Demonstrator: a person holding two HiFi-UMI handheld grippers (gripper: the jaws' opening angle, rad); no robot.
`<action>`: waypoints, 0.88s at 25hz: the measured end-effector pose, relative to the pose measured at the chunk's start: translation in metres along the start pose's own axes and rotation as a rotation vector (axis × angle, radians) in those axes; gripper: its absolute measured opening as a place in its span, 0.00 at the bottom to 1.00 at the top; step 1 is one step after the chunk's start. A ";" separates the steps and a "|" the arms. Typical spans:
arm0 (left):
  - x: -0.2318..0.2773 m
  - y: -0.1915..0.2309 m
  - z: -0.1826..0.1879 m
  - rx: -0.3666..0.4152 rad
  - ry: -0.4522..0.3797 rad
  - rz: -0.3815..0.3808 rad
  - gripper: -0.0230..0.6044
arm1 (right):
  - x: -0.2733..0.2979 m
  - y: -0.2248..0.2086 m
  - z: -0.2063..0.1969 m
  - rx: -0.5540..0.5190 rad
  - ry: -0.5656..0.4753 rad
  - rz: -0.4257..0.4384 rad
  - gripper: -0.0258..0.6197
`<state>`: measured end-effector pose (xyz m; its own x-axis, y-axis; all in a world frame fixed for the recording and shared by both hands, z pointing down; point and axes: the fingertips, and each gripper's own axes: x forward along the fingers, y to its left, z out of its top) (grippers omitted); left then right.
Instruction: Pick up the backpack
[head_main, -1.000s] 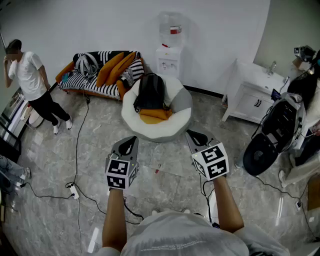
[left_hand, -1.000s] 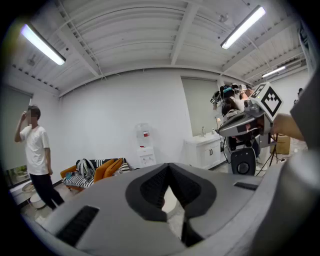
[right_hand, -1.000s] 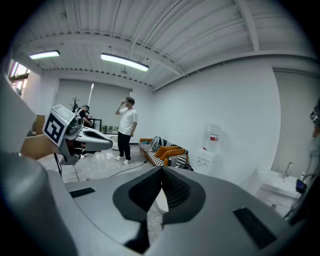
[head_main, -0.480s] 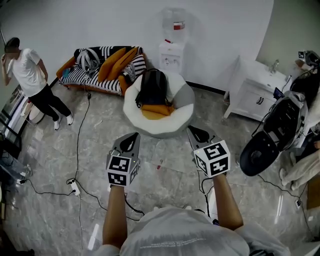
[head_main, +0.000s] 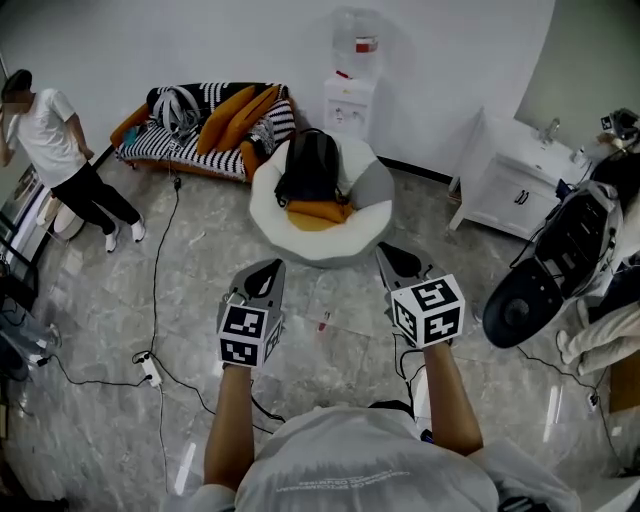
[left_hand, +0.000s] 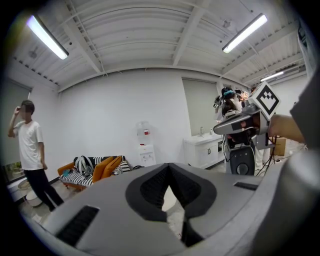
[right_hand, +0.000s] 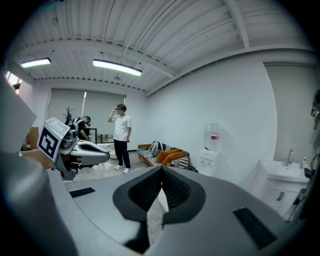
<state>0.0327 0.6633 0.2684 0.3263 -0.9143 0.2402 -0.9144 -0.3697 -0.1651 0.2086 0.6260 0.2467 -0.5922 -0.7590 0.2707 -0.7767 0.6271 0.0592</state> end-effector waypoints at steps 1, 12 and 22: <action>-0.004 0.004 -0.001 0.003 -0.002 -0.004 0.07 | 0.002 0.007 0.003 -0.004 -0.002 0.000 0.04; -0.010 0.034 -0.013 -0.007 0.000 -0.009 0.07 | 0.018 0.023 0.000 -0.012 0.018 -0.019 0.04; 0.051 0.045 -0.009 -0.005 0.016 -0.004 0.07 | 0.057 -0.025 -0.002 0.011 0.012 -0.013 0.04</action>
<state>0.0056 0.6018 0.2813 0.3263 -0.9099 0.2561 -0.9141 -0.3728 -0.1598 0.1951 0.5675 0.2627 -0.5794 -0.7649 0.2815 -0.7868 0.6151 0.0520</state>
